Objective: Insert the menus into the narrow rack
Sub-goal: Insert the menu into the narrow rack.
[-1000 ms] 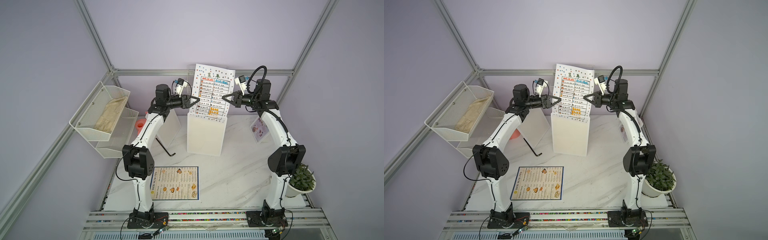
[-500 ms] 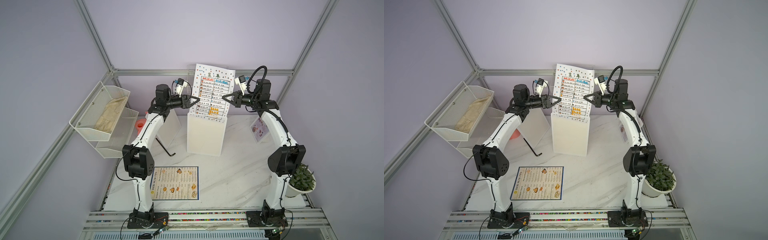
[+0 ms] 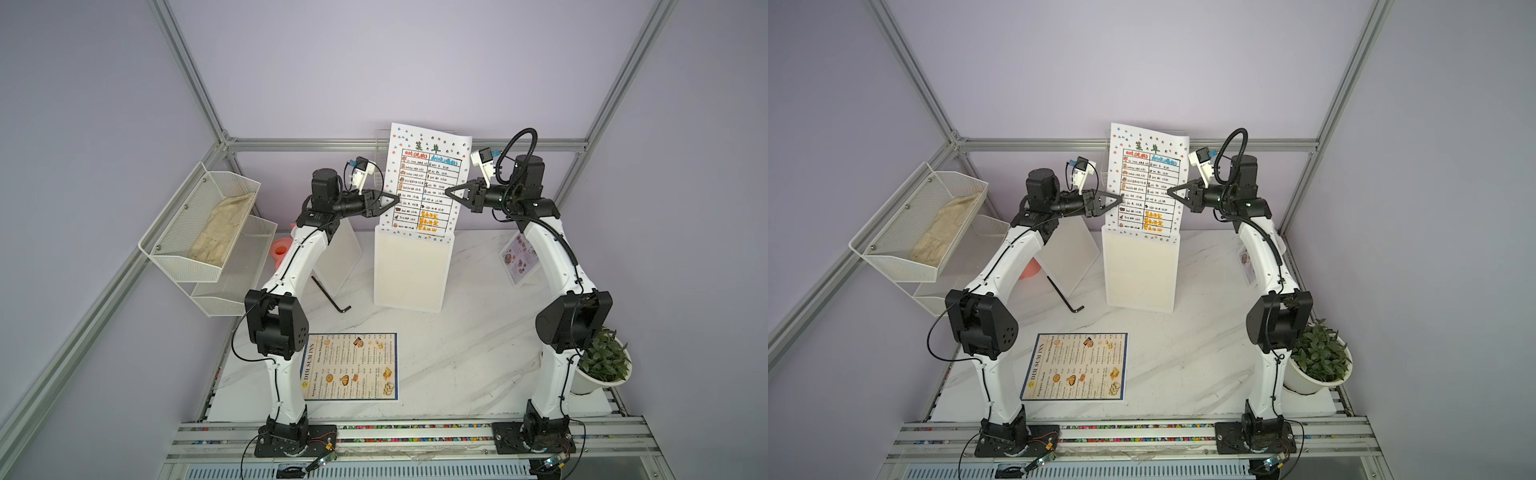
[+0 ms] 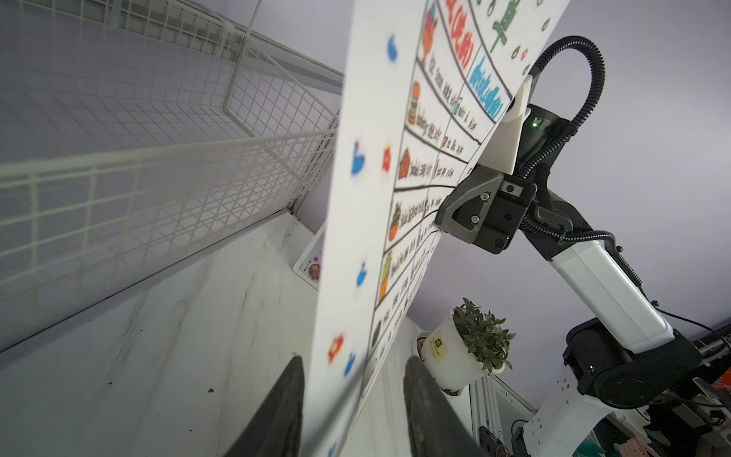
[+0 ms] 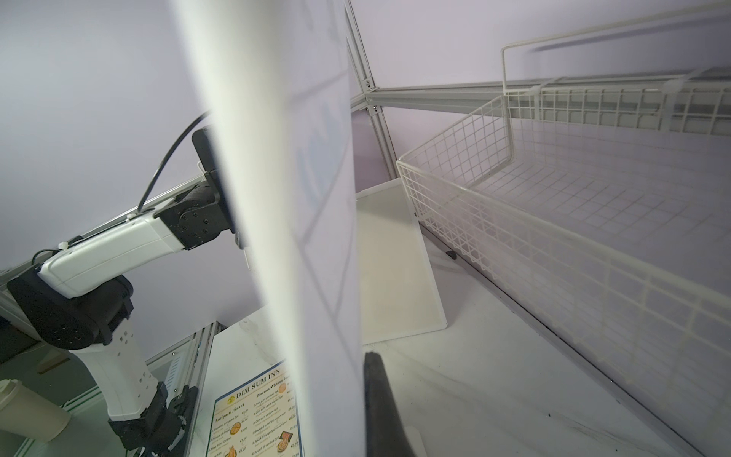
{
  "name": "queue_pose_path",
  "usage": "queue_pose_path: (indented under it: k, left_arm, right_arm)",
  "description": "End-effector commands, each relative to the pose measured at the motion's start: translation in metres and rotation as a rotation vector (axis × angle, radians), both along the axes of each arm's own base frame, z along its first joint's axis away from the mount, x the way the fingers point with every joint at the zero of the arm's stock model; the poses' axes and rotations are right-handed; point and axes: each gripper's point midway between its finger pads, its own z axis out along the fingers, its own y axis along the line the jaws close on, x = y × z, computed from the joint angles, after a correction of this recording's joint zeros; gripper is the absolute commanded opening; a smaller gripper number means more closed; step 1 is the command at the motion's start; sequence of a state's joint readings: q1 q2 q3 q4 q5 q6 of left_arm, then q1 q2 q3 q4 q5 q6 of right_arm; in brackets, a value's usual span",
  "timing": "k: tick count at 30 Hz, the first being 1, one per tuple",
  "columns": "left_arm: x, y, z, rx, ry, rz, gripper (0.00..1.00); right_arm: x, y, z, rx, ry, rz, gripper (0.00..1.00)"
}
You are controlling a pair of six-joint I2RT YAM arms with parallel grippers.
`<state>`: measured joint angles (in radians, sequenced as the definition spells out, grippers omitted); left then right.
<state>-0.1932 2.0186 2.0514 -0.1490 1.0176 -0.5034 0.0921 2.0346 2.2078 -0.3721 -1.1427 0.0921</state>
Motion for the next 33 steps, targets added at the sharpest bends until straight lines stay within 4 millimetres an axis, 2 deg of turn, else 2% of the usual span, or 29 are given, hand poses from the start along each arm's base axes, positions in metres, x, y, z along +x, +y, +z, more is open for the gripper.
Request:
queue_pose_path:
  k: [1, 4, 9, 33]
  left_arm:
    - [-0.003, -0.003, 0.014, 0.001, -0.067, -0.011, 0.42]
    - [-0.005, -0.003, 0.016, 0.003, -0.072, -0.010, 0.47]
    - [-0.005, -0.003, 0.019, 0.001, -0.078, -0.013, 0.47]
    - [-0.008, 0.001, 0.026, -0.002, -0.093, -0.009, 0.42]
  right_arm:
    - [-0.014, 0.003, 0.016, -0.001, -0.040, 0.032, 0.00]
    - [-0.014, 0.004, 0.013, 0.000, -0.033, 0.041, 0.00]
    - [-0.014, 0.006, 0.007, 0.004, -0.015, 0.055, 0.00]
    - [-0.019, 0.014, -0.022, 0.018, 0.058, 0.096, 0.02]
